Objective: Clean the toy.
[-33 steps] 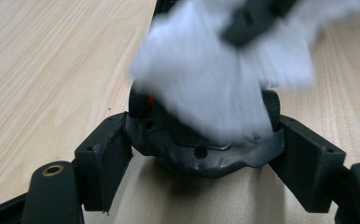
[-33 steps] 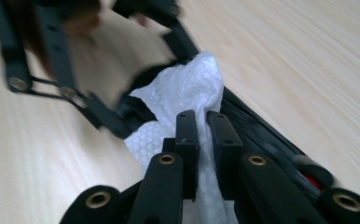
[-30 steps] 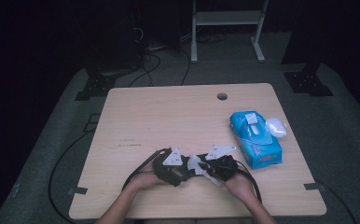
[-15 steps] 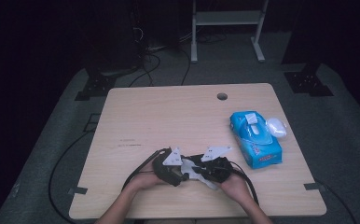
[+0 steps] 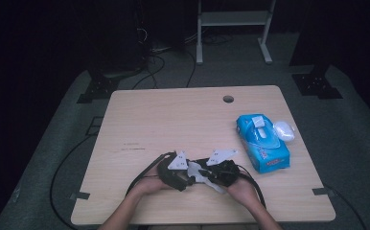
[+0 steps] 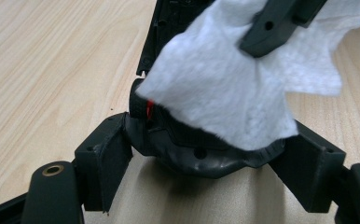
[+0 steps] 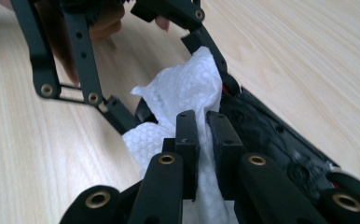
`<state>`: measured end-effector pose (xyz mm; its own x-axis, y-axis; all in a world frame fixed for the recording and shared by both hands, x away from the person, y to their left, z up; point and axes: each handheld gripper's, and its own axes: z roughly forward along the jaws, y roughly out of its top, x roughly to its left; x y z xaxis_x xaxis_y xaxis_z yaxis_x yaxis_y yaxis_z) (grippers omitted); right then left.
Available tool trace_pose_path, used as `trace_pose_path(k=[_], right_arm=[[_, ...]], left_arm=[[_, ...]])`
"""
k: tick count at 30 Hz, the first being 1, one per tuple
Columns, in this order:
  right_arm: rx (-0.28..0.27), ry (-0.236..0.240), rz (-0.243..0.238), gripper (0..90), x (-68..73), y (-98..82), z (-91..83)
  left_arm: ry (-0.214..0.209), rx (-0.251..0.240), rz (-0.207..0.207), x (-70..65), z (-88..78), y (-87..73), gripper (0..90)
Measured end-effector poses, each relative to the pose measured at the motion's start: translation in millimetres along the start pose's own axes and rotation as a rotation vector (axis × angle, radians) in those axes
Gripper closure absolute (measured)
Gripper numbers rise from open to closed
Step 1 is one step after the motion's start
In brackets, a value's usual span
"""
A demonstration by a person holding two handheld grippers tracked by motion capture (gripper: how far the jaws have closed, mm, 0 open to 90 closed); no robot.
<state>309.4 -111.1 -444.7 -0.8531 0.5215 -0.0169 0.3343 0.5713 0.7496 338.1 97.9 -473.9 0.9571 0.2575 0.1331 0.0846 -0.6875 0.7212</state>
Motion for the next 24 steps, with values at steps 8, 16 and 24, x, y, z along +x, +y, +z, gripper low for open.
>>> trace_pose_path(k=[8, 16, 24], right_arm=[[-0.018, -0.027, 0.004, 83.0, -7.2, 2.8, 5.2], [-0.027, -0.133, 0.048, 82.9, -25.6, 4.3, 4.6], [-0.012, -0.160, 0.049, 83.0, -33.3, 4.8, 2.9]], left_arm=[[0.003, 0.005, 0.003, 0.1, -1.7, -1.2, 23.8], [0.000, 0.000, 0.000, 0.7, -1.1, -0.9, 23.8], [-0.005, -0.005, -0.004, 1.5, -1.3, -1.4, 23.8]])
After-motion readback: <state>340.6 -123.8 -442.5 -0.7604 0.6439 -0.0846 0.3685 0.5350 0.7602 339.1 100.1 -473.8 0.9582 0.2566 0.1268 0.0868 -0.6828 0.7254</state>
